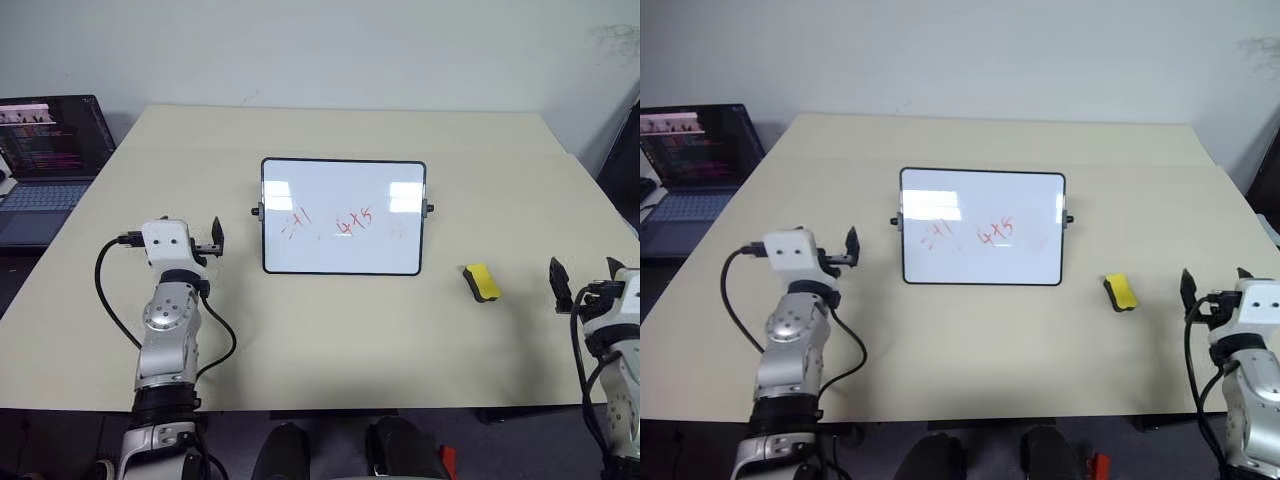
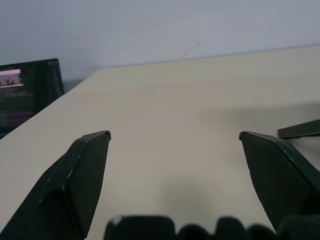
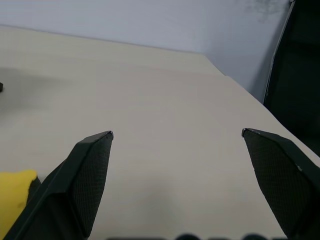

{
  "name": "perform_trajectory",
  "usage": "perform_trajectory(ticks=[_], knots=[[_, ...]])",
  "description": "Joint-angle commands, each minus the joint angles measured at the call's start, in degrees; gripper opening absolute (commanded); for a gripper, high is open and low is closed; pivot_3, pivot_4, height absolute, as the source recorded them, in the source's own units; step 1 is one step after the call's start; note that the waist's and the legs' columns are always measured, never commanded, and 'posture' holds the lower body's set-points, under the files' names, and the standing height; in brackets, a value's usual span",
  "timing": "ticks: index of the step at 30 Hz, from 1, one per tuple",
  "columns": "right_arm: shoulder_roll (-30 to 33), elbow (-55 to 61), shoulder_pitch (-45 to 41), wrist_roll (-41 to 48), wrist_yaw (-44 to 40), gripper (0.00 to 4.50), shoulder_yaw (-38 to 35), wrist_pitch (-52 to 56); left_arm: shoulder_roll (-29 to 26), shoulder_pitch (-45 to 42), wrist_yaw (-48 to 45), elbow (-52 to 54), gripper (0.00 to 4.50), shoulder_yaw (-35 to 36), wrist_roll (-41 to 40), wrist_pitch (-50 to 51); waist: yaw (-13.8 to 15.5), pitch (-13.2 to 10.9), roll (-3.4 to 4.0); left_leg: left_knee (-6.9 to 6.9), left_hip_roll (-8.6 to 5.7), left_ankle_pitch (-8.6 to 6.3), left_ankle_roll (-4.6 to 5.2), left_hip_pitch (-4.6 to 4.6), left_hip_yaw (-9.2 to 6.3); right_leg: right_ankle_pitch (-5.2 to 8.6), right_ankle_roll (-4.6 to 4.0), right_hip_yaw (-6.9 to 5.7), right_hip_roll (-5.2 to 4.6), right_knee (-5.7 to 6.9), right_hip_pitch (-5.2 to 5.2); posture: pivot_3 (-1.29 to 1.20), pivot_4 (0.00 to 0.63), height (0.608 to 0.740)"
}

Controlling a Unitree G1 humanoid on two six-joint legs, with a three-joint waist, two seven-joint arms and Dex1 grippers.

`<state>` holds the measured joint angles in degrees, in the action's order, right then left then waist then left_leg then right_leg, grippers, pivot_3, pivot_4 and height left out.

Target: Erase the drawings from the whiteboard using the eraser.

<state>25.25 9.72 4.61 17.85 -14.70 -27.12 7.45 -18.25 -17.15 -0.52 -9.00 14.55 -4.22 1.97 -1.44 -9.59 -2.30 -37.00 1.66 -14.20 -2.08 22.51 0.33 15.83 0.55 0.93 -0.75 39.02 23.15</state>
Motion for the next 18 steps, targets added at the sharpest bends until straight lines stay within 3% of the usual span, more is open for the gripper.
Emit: perform_trajectory(ticks=[1,9,18], knots=[[0.38,2.61,-0.09,0.81,0.53,4.47,-1.46,0.99,0.14,0.17,1.40,-1.04,4.50,1.10,0.64,-1.85,0.02,0.00,0.00,0.00,0.00,0.00,0.00,0.00,0.00,0.00,0.00,0.00,0.00,0.00,0.00,0.00,0.150,0.740],[-1.16,9.54,2.22,1.65,2.51,4.47,-1.24,4.92,-2.37,0.88,1.27,-4.10,4.50,4.19,-0.79,-2.65,0.03,0.00,0.01,0.01,0.00,0.00,0.00,0.02,-0.01,0.01,0.00,-0.01,0.00,-0.01,0.01,0.00,0.150,0.740],[-2.30,19.10,0.94,5.61,4.97,4.47,2.74,16.71,-12.63,-1.47,-6.55,-5.91,4.50,9.77,-5.56,-3.10,-0.03,0.00,0.00,0.01,0.03,0.00,0.00,-0.02,-0.02,0.01,0.00,-0.03,0.02,0.00,0.00,0.00,0.150,0.740]])
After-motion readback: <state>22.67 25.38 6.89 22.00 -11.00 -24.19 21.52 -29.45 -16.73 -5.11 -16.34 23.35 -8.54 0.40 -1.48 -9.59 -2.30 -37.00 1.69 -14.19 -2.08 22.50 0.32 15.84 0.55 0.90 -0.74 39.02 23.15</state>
